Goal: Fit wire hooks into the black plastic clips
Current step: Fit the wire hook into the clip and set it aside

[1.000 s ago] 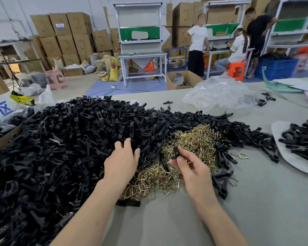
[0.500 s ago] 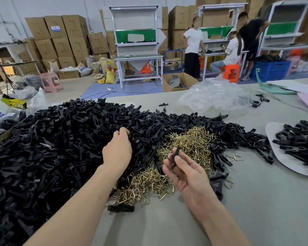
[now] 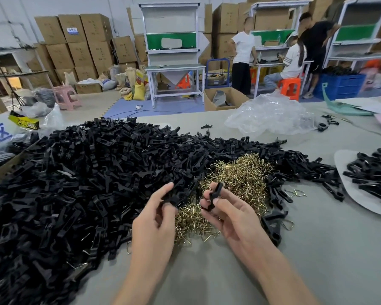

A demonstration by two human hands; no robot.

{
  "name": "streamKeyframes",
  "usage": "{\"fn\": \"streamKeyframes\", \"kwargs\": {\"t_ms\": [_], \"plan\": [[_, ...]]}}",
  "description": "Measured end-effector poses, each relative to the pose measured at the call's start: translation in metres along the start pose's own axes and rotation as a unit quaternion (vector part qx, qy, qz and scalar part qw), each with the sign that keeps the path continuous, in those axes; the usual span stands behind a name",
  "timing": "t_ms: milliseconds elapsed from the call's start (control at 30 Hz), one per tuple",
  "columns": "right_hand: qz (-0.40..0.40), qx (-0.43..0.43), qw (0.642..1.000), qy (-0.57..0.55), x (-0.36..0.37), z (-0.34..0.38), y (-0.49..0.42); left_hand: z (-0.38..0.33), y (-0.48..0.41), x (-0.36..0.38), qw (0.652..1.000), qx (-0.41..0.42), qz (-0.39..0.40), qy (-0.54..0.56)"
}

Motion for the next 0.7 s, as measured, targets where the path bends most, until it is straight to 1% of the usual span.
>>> {"fn": "streamKeyframes", "kwargs": {"t_ms": [67,233,333,500,567,700], "plan": [[0.009,-0.002,1.000,0.022,0.001,-0.002,0.002,0.000,0.003,0.007,0.999,-0.009,0.017,0.027],[0.011,-0.018,0.999,0.050,0.001,-0.003,0.003,-0.002,0.009,0.015,0.995,-0.029,0.075,0.057],[0.018,-0.040,0.995,0.085,0.004,-0.001,0.005,-0.006,0.011,0.012,0.995,-0.020,0.072,0.065],[0.010,-0.095,0.986,0.135,0.007,0.005,0.007,-0.006,0.007,0.008,0.998,-0.004,0.049,0.043],[0.012,-0.104,0.983,0.152,0.007,0.006,0.007,-0.005,0.007,0.008,0.996,-0.016,0.058,0.062],[0.037,-0.109,0.975,0.191,0.012,0.004,0.010,-0.002,0.007,0.015,0.990,-0.040,0.107,0.079]]}}
Point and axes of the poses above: each hand's wrist, its own y-axis away from the middle knuckle, its own x-axis out of the palm, z = x × y, the point moved 6 cm from there along -y, towards the middle knuckle, and after that the axes turned 11 degrees about y, right-handed, at the moved point
